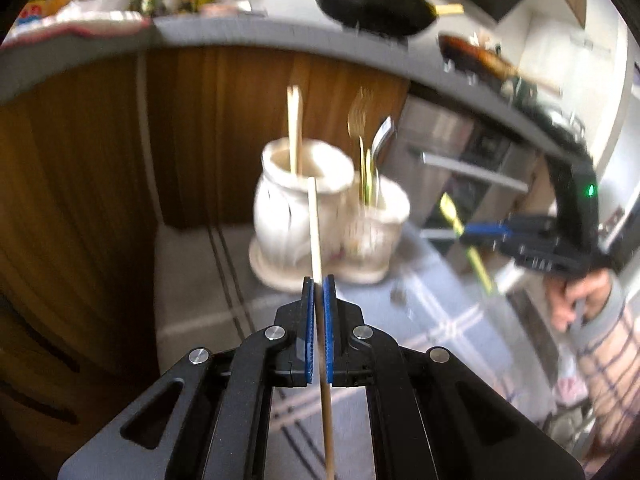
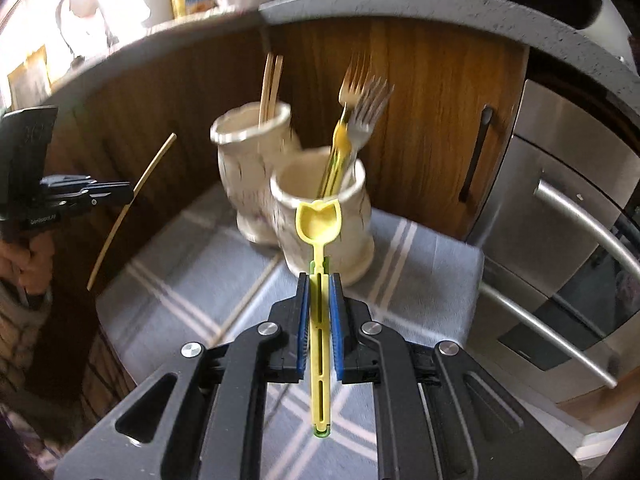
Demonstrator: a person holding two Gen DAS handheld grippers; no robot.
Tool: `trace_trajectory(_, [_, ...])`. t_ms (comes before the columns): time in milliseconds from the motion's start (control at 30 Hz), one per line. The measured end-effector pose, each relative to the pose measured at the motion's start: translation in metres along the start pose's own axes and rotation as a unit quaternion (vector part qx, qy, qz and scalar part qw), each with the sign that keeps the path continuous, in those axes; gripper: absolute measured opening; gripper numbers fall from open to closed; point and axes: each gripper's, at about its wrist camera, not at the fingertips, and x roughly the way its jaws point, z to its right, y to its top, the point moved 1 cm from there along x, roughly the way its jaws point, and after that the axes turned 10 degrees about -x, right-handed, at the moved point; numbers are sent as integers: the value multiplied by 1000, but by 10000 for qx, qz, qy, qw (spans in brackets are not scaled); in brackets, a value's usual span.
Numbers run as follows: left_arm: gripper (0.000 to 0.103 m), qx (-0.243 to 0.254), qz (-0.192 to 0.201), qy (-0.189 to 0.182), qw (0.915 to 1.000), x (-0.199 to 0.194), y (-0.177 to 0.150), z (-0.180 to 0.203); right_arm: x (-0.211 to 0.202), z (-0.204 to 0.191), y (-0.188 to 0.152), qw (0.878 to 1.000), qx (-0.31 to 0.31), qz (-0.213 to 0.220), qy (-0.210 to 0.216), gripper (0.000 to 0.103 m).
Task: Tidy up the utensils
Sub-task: 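Carry the chopstick and yellow spoon up over the ceramic holder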
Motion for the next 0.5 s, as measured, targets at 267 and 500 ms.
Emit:
trace_trajectory(267, [5, -83, 895, -158, 9958, -10, 41, 7, -3, 15, 28, 9958, 413, 808, 136, 9])
trace_trajectory(500, [5, -276, 1556, -327, 9869, -4, 84, 14, -8, 21, 54, 9869, 619, 1489, 81, 9])
